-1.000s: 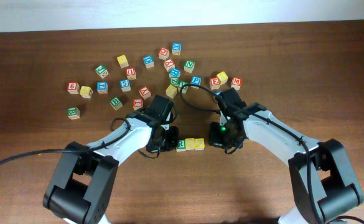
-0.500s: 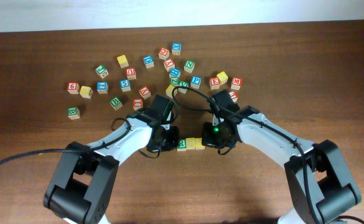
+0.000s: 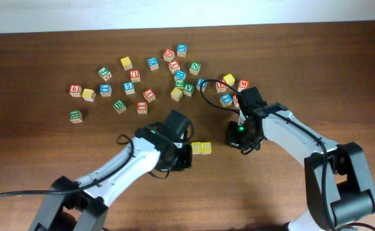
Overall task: Spell out RSS
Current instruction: 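Push the R block rightward with the left gripper to close gaps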
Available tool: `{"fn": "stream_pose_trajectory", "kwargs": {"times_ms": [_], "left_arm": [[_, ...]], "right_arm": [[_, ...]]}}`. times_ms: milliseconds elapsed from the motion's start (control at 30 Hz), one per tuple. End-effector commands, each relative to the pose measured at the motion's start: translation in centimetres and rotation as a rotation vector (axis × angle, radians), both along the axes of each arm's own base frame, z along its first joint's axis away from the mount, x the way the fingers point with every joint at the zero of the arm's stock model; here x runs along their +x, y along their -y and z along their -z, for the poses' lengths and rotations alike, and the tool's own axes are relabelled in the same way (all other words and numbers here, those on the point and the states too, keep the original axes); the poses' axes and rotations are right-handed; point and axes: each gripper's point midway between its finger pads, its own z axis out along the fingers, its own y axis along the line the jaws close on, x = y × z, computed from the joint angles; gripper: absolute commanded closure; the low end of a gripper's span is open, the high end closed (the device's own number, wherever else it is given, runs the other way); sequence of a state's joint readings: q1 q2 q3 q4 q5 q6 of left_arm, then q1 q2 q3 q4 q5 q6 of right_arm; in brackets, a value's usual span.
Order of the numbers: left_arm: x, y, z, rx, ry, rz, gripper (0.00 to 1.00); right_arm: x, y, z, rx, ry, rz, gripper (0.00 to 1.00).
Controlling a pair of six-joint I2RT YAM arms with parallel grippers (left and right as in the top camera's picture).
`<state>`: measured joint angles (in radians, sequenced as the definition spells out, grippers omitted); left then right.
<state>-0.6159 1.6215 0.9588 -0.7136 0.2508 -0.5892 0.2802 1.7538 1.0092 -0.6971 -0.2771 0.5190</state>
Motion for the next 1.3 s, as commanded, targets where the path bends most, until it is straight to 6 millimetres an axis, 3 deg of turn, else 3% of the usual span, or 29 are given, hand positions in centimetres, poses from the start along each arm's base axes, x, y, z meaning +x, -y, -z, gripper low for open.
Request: {"fn": "stream_pose_trajectory", "kwargs": {"times_ms": [0, 167, 500, 1267], "left_arm": [[0.0, 0.2, 0.8, 0.045, 0.016, -0.065, 1.00], [-0.2, 0.3, 4.1, 0.084, -0.047, -0.066, 1.00], [1.2, 0.5, 4.0, 0.081, 0.016, -0.075, 1.00], [2.0, 0.7, 3.9, 0.078, 0.055, -0.081, 1.00]], "right_arm": [[-0.4, 0.3, 0.5, -0.007, -0.016, -0.004, 0.95], [-0.4, 0.3, 0.5, -0.008, -0.015, -0.008, 0.95], [-0.4, 0.3, 0.5, -0.008, -0.018, -0.008, 0.95], [-0.5, 0.3, 0.5, -0.008, -0.019, -0.008, 0.95]]}}
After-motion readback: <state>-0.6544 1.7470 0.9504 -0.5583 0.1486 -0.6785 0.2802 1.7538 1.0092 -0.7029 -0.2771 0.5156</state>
